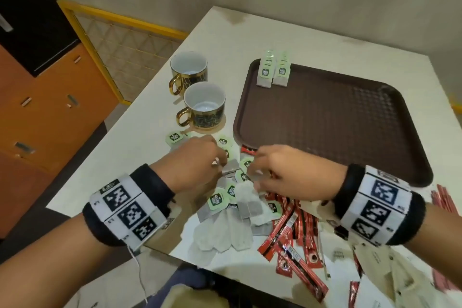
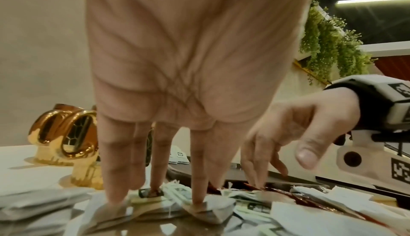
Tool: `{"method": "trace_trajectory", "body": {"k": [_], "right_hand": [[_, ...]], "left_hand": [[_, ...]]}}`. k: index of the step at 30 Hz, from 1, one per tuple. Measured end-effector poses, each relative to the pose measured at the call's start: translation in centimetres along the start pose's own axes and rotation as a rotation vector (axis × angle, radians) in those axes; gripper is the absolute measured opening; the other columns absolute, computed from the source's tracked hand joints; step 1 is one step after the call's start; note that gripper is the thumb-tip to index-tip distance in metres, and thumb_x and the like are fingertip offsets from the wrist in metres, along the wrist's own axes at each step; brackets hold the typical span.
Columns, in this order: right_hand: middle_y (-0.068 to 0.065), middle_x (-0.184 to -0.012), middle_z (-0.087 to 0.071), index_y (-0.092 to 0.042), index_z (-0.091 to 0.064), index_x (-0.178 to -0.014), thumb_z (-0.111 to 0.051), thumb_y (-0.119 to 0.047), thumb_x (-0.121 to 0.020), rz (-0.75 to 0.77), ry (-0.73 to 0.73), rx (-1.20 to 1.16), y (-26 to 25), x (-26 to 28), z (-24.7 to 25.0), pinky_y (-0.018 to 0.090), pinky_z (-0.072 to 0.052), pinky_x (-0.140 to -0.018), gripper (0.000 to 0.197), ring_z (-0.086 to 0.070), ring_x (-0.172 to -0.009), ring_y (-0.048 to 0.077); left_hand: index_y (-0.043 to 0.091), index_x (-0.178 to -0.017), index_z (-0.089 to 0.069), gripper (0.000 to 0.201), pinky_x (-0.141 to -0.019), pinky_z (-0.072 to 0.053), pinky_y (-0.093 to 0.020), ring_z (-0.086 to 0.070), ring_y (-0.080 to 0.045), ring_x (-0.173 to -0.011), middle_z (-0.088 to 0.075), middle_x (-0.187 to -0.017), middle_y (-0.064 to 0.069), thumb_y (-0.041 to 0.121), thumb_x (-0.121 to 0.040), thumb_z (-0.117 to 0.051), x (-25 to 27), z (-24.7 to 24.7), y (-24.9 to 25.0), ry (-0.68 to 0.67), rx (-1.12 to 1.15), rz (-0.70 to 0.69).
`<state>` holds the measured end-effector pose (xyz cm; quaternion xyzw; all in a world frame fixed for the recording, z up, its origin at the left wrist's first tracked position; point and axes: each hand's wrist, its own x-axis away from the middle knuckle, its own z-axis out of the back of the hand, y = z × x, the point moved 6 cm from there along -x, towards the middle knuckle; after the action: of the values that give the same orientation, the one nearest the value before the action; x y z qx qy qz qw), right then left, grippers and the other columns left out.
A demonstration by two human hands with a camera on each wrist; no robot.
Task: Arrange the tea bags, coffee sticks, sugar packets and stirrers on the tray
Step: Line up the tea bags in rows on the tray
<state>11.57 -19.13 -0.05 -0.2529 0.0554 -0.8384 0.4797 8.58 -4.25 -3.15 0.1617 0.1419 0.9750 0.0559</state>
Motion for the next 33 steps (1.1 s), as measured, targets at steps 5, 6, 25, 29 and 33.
{"method": "trace_trajectory", "body": {"k": [5,6,25,29,33], "right_hand": [[-0.001,-0.098,-0.052,-0.016,-0.06,-0.106,-0.051,-0.036,-0.097,-0.186,0.145,0.062,0.8,-1.3,0.8,0.036,-0.047,-0.076,0.024,-0.055,-0.092,0.021],[0.0,-0.096,-0.052,-0.014,-0.059,-0.102,-0.053,-0.036,-0.096,-0.214,0.135,0.088,0.8,-1.6,0.6,0.035,-0.046,-0.073,0.023,-0.055,-0.09,0.023],[0.002,-0.092,-0.072,-0.018,-0.071,-0.09,-0.058,-0.011,-0.095,-0.328,0.362,-0.451,4.1,-0.2,3.4,0.035,-0.058,-0.078,0.016,-0.069,-0.084,0.018],[0.017,-0.094,-0.071,0.001,-0.067,-0.099,-0.062,0.001,-0.089,-0.295,0.435,-0.935,3.9,1.5,4.8,0.02,-0.057,-0.065,0.011,-0.068,-0.074,0.015],[0.028,-0.095,-0.069,0.003,-0.065,-0.1,-0.069,-0.002,-0.082,-0.176,0.386,-1.106,1.8,1.6,4.8,0.027,-0.057,-0.069,0.019,-0.062,-0.08,0.032]], "left_hand": [[0.016,-0.136,-0.046,0.042,-0.084,-0.043,-0.034,-0.055,-0.031,-0.108,-0.058,-0.121,-0.012,0.022,-0.095,-0.053,-0.7,1.0,-0.5,0.143,0.028,0.088],[0.017,-0.137,-0.046,0.042,-0.088,-0.045,-0.037,-0.053,-0.032,-0.111,-0.057,-0.123,-0.013,0.025,-0.096,-0.052,-1.0,0.7,-0.5,0.122,0.005,0.102],[0.007,-0.123,-0.059,0.041,-0.078,-0.043,-0.031,-0.057,-0.027,-0.098,-0.064,-0.111,-0.012,0.023,-0.087,-0.071,-2.4,1.2,-0.7,0.119,0.089,0.117],[0.012,-0.098,-0.068,0.021,-0.067,-0.038,-0.029,-0.057,-0.023,-0.082,-0.06,-0.084,-0.003,0.028,-0.085,-0.072,-1.7,2.2,-1.1,0.197,0.182,0.075],[0.014,-0.077,-0.057,0.021,-0.057,-0.036,-0.028,-0.056,-0.02,-0.073,-0.061,-0.076,-0.004,0.025,-0.084,-0.073,-0.6,4.6,-0.8,0.332,0.389,0.038]]}}
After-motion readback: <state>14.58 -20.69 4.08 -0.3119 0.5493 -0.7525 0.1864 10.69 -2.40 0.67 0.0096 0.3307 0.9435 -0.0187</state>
